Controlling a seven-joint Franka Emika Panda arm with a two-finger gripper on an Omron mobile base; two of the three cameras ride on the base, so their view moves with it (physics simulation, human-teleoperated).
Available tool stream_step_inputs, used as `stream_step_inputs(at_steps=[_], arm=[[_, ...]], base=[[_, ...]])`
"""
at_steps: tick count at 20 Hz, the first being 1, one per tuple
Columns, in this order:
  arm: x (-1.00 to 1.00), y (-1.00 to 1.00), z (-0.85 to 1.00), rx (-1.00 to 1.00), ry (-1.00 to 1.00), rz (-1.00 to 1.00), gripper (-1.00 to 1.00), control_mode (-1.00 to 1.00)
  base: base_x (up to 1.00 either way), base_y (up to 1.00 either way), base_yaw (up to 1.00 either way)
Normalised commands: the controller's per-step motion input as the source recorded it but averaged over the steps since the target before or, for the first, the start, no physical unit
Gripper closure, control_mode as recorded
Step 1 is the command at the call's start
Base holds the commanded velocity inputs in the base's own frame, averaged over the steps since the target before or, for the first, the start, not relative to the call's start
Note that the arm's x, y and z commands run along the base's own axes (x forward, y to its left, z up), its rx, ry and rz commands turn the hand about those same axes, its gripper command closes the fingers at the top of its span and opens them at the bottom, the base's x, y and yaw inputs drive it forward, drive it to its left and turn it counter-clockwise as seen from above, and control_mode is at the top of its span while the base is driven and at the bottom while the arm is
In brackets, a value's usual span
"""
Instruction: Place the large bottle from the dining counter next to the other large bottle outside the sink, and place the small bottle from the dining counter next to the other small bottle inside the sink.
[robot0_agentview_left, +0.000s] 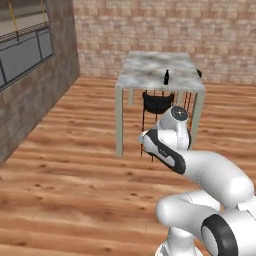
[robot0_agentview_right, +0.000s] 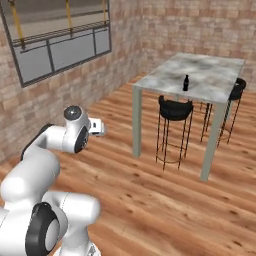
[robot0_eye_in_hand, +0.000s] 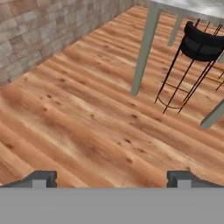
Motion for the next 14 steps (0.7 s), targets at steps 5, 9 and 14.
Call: stream_step_inputs(at_steps=[5, 9, 14], arm=[[0.0, 0.0, 0.0, 0.0, 0.0, 0.0, -1.0, 1.0], [0.0, 0.0, 0.0, 0.0, 0.0, 0.0, -1.0, 1.0], [0.0, 0.0, 0.0, 0.0, 0.0, 0.0, -1.0, 1.0]], base=[[0.45, -0.02, -0.23], [0.58, 0.0, -0.2], [0.66, 0.0, -0.17]])
